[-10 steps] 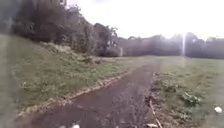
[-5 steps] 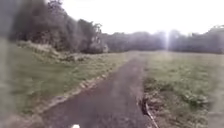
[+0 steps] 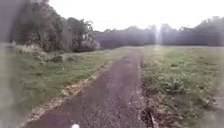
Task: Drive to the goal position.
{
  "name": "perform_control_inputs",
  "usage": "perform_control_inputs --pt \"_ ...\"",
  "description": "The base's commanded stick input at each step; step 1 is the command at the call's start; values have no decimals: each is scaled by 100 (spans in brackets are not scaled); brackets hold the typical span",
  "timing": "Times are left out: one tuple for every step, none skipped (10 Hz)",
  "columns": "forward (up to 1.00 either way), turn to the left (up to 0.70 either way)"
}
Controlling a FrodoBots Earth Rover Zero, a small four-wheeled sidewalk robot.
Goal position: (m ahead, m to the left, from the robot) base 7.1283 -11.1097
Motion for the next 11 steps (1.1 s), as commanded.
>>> perform_control_inputs --pt "85 0" --pt "85 0" --pt "85 0" --pt "85 0" --pt "85 0" --pt "85 0" --pt "85 0" --pt "85 0" --pt "85 0" --pt "85 0" --pt "85 0"
